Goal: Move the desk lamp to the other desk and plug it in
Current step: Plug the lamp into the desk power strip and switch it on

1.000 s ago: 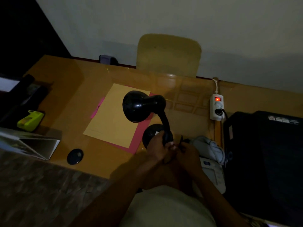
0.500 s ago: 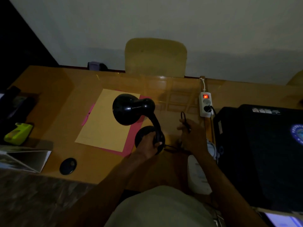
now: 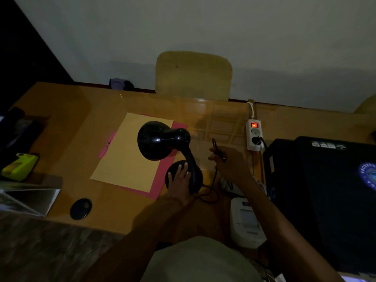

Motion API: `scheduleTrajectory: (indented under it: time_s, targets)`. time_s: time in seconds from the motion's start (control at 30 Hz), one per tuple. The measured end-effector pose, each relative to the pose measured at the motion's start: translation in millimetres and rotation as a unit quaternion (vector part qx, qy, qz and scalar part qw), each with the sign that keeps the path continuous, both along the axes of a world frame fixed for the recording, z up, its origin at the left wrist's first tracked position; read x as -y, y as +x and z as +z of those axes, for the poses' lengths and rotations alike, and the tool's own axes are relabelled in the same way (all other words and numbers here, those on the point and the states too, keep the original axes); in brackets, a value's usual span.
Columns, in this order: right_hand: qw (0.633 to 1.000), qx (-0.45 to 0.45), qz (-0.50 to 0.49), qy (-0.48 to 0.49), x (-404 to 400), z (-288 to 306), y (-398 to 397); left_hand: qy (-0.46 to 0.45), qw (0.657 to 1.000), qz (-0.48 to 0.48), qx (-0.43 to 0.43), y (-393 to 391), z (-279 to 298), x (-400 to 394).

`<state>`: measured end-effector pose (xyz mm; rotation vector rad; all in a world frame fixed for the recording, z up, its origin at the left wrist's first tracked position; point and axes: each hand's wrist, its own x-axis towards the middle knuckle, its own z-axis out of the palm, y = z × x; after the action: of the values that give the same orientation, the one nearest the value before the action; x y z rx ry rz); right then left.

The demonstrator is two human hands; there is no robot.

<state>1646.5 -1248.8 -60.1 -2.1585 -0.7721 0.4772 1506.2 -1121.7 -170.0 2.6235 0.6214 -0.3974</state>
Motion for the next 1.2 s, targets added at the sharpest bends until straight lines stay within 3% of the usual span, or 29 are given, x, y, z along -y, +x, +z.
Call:
scheduleTrajectory:
  time_s: [0.5,0.73,0.8,0.9,1.0,1.2]
  targets:
    - [0.991,-0.040,0.114,-0.050,-15,-33,-4,-0.049,0.986,-0.152,0.042,-35,1,-22]
    - [0.993,-0.066,0.092,-0.022,-12,-32,-6,-0.048,0.989,-0.136,0.021,-40,15,-20]
    - [0.993,-0.077,0.084,-0.012,-11,-31,-3,-0.065,0.992,-0.110,0.013,-42,32,-21]
    - [0.994,-0.082,0.075,-0.004,-11,-27,8,-0.221,0.974,-0.009,-0.047,-50,81,-26]
    - [0.994,-0.095,0.055,0.011,-13,-22,20,-0.206,0.974,-0.024,-0.086,-54,141,-34]
    - [0.992,-0.096,-0.010,0.078,-24,19,41,-0.238,0.967,-0.071,0.060,-22,259,-34]
